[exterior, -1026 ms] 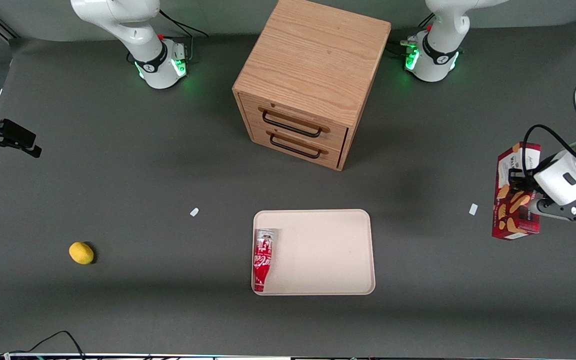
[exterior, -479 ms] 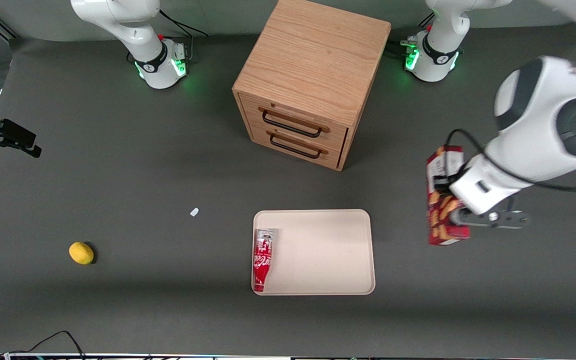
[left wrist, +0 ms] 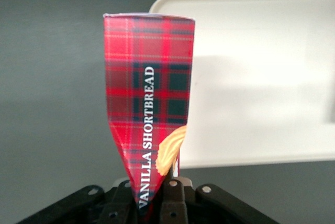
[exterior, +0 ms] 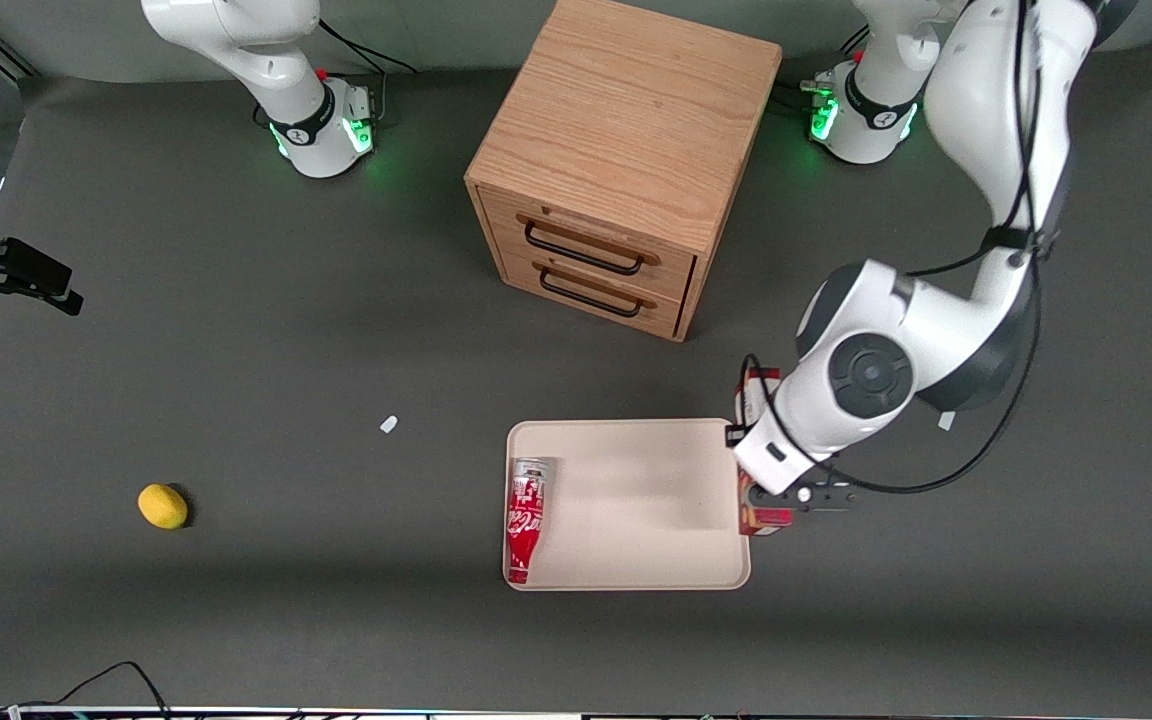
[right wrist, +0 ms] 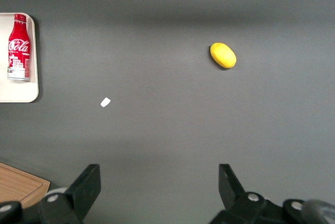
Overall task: Place red cookie box on tray
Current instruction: 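Carry the upright box over the white tray and lower it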
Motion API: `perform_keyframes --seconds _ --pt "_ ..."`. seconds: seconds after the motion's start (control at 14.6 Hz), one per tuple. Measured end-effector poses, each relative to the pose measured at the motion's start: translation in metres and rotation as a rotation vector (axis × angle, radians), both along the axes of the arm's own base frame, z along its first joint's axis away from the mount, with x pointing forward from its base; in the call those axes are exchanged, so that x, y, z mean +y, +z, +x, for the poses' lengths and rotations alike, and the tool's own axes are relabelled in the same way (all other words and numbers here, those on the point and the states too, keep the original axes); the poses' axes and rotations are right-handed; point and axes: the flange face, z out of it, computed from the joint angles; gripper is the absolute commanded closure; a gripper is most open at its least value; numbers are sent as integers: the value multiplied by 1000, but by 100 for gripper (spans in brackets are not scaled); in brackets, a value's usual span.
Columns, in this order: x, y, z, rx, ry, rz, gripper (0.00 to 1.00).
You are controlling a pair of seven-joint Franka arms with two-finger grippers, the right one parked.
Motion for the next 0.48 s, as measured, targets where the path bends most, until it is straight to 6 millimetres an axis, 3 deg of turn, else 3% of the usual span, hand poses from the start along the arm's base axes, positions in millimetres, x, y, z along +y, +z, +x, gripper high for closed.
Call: perform_keyframes --seconds 0.27,0.48 --pt "-9 -59 7 1 0 -22 100" --pt "-9 -80 7 21 6 -15 100"
